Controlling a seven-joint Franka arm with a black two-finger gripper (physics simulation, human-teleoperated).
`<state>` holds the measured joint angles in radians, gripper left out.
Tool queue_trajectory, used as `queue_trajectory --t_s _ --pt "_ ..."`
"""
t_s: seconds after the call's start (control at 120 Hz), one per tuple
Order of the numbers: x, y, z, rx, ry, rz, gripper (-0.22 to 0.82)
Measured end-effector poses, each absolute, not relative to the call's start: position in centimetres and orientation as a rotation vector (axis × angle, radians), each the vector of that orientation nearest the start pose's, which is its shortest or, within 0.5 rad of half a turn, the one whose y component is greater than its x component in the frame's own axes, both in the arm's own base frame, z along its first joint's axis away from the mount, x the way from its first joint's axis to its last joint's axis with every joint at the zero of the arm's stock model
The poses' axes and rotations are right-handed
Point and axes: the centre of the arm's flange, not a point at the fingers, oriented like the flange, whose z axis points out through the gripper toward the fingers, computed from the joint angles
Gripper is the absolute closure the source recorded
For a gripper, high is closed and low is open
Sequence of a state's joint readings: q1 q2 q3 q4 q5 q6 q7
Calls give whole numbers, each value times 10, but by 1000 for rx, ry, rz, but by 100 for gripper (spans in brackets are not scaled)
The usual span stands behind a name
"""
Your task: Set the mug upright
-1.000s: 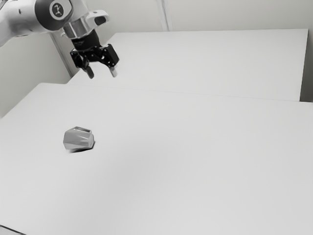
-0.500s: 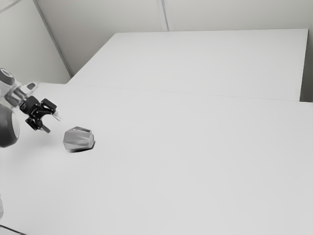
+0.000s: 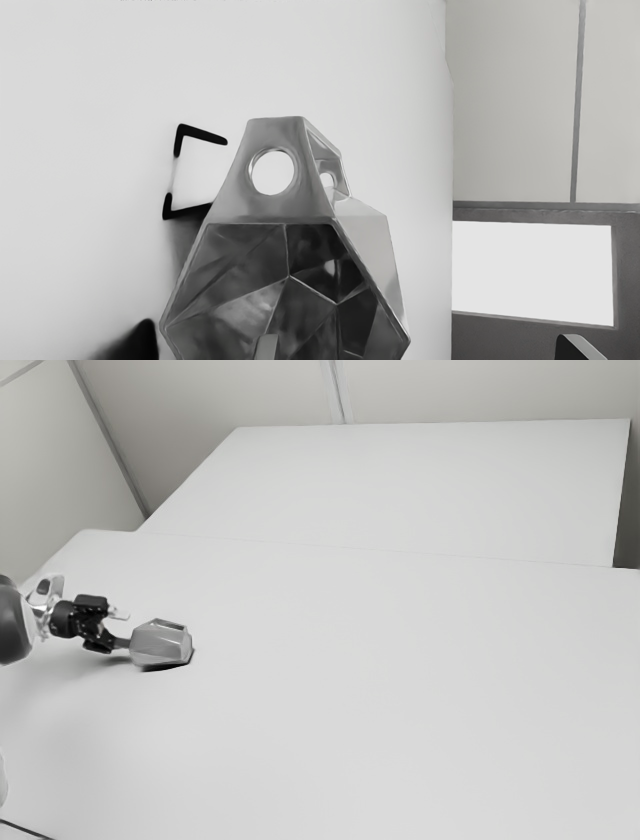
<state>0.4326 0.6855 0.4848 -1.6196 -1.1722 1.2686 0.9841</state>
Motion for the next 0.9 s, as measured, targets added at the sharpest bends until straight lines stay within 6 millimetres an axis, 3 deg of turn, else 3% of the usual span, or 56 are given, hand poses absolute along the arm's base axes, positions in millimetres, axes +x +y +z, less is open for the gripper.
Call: queue_trajectory --t_s 0.167,0.483,0.55,0.708,0.9 --pt "496 364 263 1937 222 375 0" --pt "500 352 243 1961 243 415 3" --pt "504 347 242 1960 239 415 13" --pt "507 345 241 1957 239 417 50" --pt "508 344 244 1941 236 429 70"
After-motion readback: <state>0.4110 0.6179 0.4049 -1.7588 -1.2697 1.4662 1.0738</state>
